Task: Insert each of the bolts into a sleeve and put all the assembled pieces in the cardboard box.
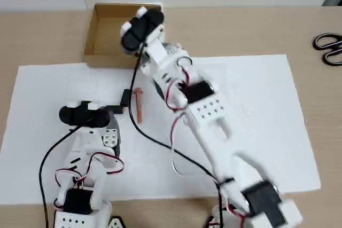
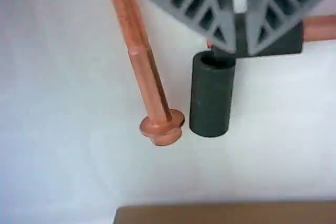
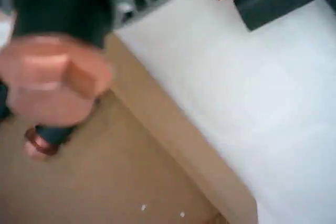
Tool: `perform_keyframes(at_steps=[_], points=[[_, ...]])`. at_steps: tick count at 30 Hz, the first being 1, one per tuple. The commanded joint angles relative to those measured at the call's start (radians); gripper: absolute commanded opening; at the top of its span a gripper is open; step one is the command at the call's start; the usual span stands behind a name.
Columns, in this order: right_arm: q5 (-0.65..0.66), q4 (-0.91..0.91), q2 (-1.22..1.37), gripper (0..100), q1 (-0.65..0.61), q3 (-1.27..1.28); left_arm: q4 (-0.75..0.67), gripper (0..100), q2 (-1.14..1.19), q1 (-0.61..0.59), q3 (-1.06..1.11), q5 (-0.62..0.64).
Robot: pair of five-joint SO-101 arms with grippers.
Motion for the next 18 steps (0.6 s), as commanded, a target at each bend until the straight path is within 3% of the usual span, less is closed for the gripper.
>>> perform_keyframes(at_steps=[1,14,18], points=[[-0.063,-0.005,0.082,0.3,-0.001,-0.196,-0.002,1,-0.005,0.002,-0.002,0.003],[-0.308,-0.005,0.443,0.3,0.001,-0.568,0.005,1,-0.005,0.000,0.022,0.005],[-0.321,-0.005,0.532,0.3,0.002,-0.686,0.005,1,-0.005,0.002,0.022,0.005]])
